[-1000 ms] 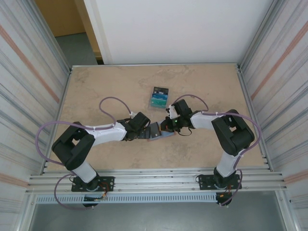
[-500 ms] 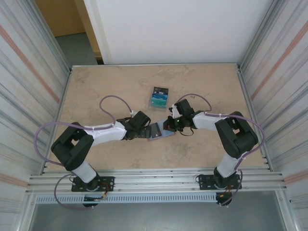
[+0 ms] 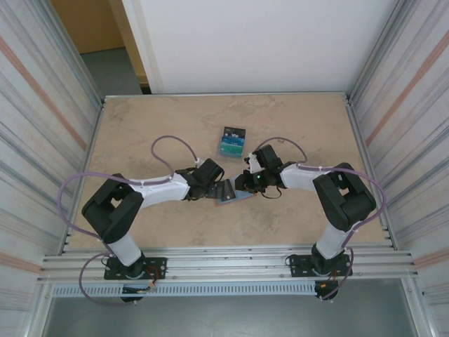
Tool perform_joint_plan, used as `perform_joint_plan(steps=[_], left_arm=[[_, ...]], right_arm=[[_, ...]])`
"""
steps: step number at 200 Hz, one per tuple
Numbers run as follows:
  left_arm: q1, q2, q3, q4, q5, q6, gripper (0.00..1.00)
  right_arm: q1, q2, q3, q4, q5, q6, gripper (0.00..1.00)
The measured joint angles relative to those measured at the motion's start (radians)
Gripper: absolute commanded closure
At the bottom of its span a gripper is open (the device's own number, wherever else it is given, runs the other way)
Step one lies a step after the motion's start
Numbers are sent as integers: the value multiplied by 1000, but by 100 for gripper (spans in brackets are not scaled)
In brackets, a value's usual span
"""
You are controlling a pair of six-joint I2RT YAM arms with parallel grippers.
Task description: Take the credit cards out of the card holder
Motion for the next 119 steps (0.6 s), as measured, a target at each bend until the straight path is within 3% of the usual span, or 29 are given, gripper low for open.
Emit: perform_joint_plan(steps=[119], left_arm=[[1,0,0,2,4,0,1]], right_arm=[[5,81,19,31,-76,1,75]])
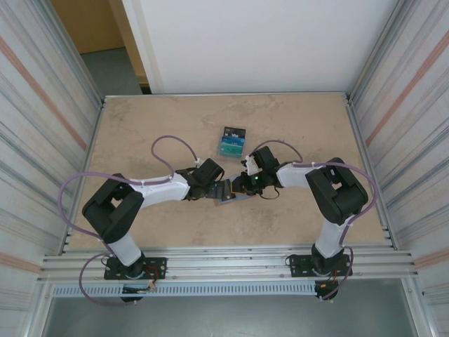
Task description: Take the credit cards out of the card holder
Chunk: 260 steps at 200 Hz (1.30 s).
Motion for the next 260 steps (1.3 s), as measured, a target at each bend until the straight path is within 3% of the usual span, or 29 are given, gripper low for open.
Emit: perform_joint_plan(steps=[37,77,217,239,260], left_arm=[[6,0,-3,1,5,0,1],[7,0,-5,1,3,-4,1],[11,0,-10,11,12,-3,1],[11,0,-10,11,12,-3,1],[11,0,-9,10,12,-3,1]], right_arm=[[0,20,2,40,-35,16,81],[-15,31,-4,101,-81,56,100],[-68,-19,-65,144,-93,74,100],[-68,-19,-69,165,-101,82,86],[-66,-18,-76,204,-106,103,82]])
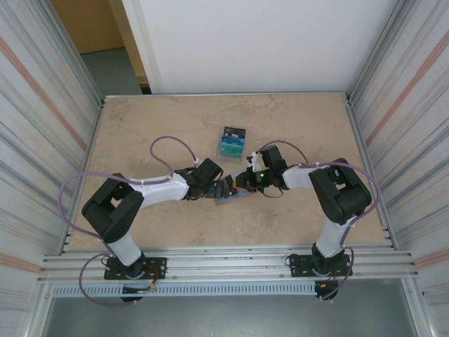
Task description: Take the credit cards out of the card holder
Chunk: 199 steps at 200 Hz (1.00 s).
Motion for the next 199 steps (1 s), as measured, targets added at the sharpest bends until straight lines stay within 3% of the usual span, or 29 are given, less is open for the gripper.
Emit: perform_joint_plan(steps=[58,89,114,199], left_arm=[[0,0,0,-3,0,0,1],[0,0,0,-3,0,0,1],[0,0,0,-5,-1,0,1],[38,-8,0,-11,-10,39,2]], right_arm=[[20,37,0,85,-19,31,83],[23,47,0,101,-22,42,100],[24,43,-2,98,-17,46,100],[26,-158,-8,-156,154,-76,100]])
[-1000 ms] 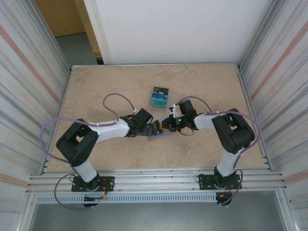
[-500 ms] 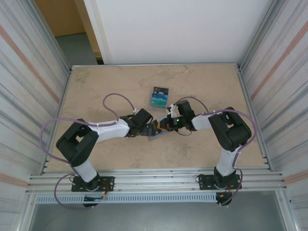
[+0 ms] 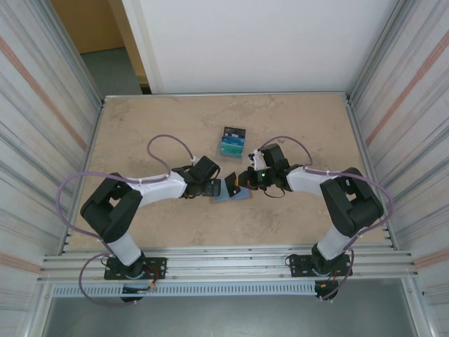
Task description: Take the credit cards out of the card holder
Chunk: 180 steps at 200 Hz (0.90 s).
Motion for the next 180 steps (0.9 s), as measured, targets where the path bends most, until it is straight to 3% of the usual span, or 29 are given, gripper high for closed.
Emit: perform_joint_plan(steps=[36,96,180], left_arm=[[0,-10,0,-8,1,48,1],[-11,-112,0,-31,7,74,1],[-4,-274,-33,-32,9,66,1]], right_arm=[[2,-70,47,-153,92,-106,100],[13,-79,312,-351,267,-409,100],[-43,166,690,-404,332,-796,100]])
